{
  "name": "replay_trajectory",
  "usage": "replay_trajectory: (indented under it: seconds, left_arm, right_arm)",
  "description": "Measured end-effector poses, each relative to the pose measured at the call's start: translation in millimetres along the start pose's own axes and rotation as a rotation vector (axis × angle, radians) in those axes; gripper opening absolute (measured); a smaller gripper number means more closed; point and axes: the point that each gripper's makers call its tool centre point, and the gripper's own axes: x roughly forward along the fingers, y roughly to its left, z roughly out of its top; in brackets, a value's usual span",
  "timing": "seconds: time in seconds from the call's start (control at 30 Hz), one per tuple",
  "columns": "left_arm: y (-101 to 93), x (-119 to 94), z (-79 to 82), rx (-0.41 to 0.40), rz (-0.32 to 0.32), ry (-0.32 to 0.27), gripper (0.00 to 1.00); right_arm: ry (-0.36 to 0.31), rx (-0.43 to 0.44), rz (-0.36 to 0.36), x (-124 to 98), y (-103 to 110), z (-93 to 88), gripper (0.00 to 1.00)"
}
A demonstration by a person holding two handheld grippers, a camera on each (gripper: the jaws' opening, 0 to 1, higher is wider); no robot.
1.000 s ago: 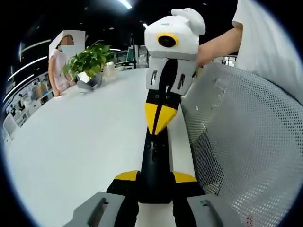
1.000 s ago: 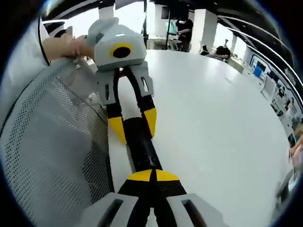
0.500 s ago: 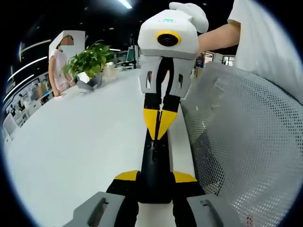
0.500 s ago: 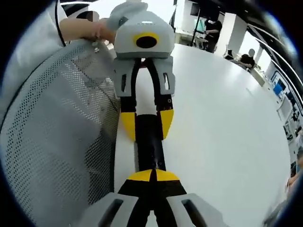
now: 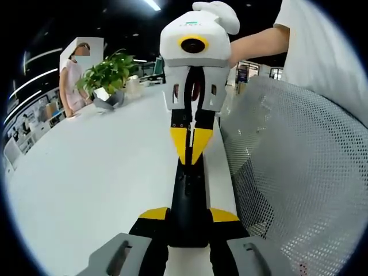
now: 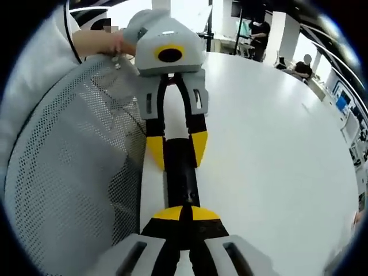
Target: Press the specified remote control buttons in sequence, fully releasing each button before pressing the next.
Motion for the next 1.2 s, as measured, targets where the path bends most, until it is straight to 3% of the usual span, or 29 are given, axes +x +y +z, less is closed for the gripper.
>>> replay_trajectory:
  seconds: [0.4,0.53,0.7,0.73,0.87,1.0,1.2]
  left_arm:
    - [-0.7,0,0.1,-0.001,0.0,0.0,0.25]
    - [-1.0,0,0.4,0.0,-0.003,-0.002,0.25]
    - [-1.2,0,0.6,0.0,-0.006,-0.004,0.25]
    - [-1.3,0,0.7,0.0,-0.007,-0.004,0.25]
    - [-1.4,0,0.8,0.003,-0.01,-0.006,0.25]
    - [-1.6,0,1.1,0.004,-0.011,-0.007,0.25]
    - [-1.7,-1,0.9,0.004,-0.013,-0.008,0.25]
  right_arm:
    - [0.046,-0.047,0.026,6,5,-1.4,0.06]
    - [0.075,-0.101,0.042,7,6,-1.9,0.07]
    - [0.133,-0.22,0.075,9,7,-3.6,0.07]
    - [0.142,-0.211,0.084,9,7,-3.2,0.07]
    - [0.238,-0.267,0.128,11,7,-3.1,0.07]
    - [0.23,-0.255,0.123,9,7,-4.4,0.07]
    - [0.141,-0.2,0.117,6,5,-5.3,0.06]
